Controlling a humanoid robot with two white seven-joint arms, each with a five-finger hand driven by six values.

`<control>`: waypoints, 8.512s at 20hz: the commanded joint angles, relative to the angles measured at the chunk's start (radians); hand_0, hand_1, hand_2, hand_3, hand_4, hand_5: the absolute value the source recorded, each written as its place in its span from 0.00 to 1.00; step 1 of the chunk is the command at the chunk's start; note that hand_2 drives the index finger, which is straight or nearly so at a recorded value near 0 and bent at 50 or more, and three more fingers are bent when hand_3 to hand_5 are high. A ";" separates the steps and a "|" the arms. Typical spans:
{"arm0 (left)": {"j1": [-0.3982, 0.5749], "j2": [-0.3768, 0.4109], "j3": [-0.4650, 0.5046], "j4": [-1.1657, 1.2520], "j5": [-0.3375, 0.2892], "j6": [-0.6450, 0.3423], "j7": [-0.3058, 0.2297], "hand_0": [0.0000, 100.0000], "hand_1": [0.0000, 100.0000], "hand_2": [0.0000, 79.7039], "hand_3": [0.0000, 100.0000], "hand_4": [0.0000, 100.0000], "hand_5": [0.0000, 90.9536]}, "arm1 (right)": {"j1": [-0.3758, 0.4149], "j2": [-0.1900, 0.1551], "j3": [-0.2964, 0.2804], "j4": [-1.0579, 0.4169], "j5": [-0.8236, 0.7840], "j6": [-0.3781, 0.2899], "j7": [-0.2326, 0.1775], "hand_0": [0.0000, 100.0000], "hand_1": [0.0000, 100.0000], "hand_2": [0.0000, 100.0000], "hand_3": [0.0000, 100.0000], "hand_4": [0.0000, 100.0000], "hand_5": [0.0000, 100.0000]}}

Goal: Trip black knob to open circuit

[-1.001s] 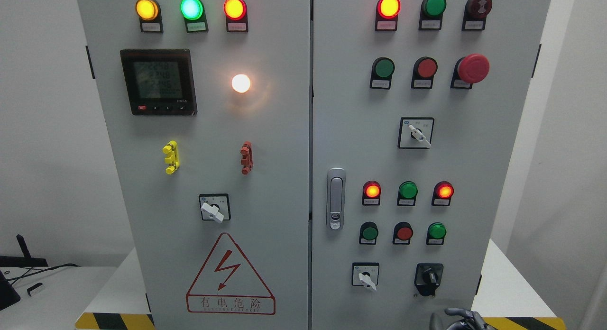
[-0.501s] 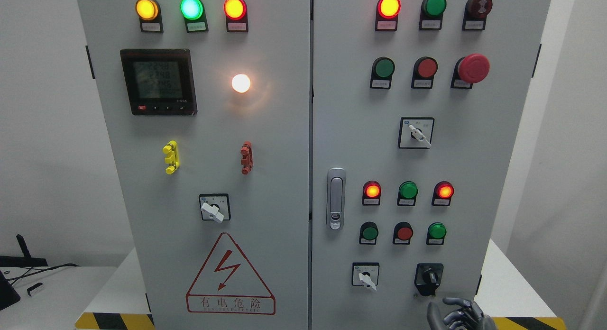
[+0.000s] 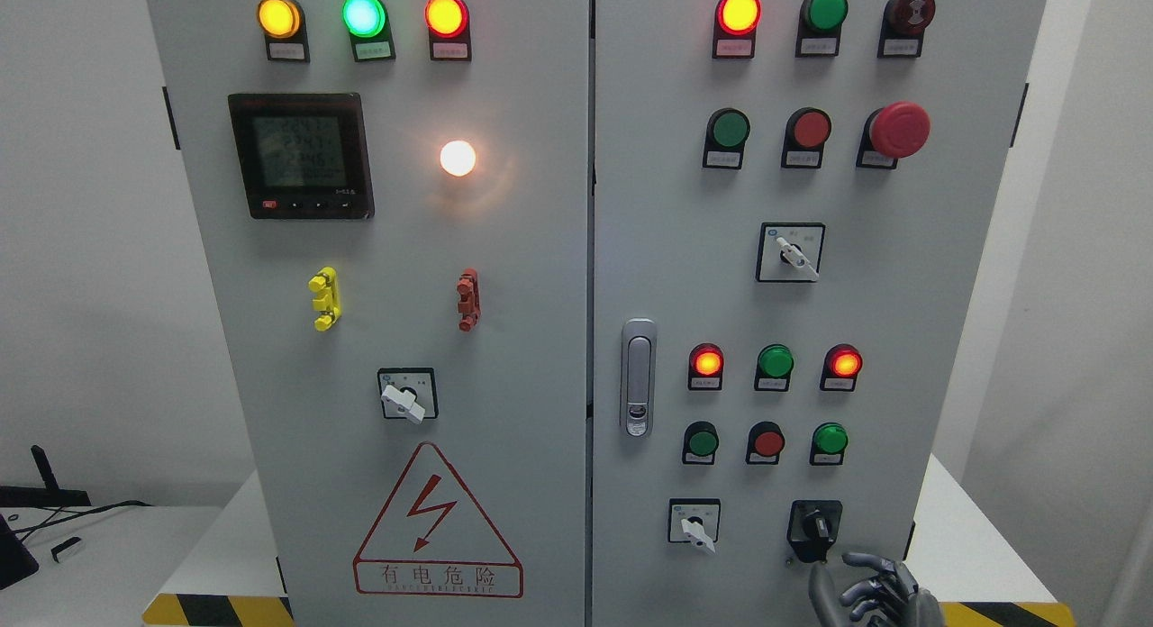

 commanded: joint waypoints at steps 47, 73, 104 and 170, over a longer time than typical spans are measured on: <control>0.000 0.000 0.000 0.001 -0.031 0.000 -0.001 0.12 0.39 0.00 0.00 0.00 0.00 | -0.052 0.015 0.028 0.002 0.014 0.063 -0.001 0.27 0.76 0.49 0.77 0.86 0.98; 0.000 0.000 0.000 0.001 -0.031 0.000 -0.001 0.12 0.39 0.00 0.00 0.00 0.00 | -0.053 0.027 0.045 0.002 0.014 0.076 -0.006 0.29 0.75 0.50 0.79 0.86 0.98; 0.000 0.000 0.000 -0.001 -0.031 0.000 -0.001 0.12 0.39 0.00 0.00 0.00 0.00 | -0.053 0.030 0.044 0.002 0.014 0.076 -0.009 0.28 0.73 0.53 0.80 0.87 0.98; 0.000 -0.001 0.000 0.001 -0.031 0.000 -0.001 0.12 0.39 0.00 0.00 0.00 0.00 | -0.066 0.046 0.068 0.002 0.003 0.077 -0.007 0.28 0.64 0.60 0.86 0.90 0.99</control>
